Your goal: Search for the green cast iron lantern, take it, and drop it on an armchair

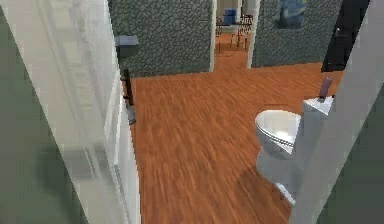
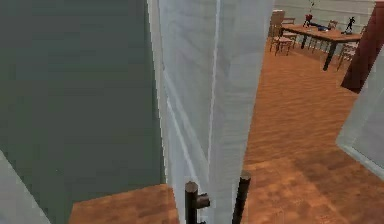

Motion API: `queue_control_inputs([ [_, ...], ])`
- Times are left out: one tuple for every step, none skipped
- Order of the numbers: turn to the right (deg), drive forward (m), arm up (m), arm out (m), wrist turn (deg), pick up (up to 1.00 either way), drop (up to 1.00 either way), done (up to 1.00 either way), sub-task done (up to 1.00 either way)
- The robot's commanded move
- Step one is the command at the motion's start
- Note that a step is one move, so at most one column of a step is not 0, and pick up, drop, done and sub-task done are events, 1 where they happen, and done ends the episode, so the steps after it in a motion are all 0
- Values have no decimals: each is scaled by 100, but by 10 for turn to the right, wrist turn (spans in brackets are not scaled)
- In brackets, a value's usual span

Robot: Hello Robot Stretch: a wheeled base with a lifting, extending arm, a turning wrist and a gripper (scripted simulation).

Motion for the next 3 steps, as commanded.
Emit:
queue_control_inputs([
  [0, 100, 0, 0, 0, 0, 0, 0, 0],
  [60, 0, 0, 0, 0, 0, 0, 0, 0],
  [0, 55, 0, 0, 0, 0, 0, 0, 0],
])
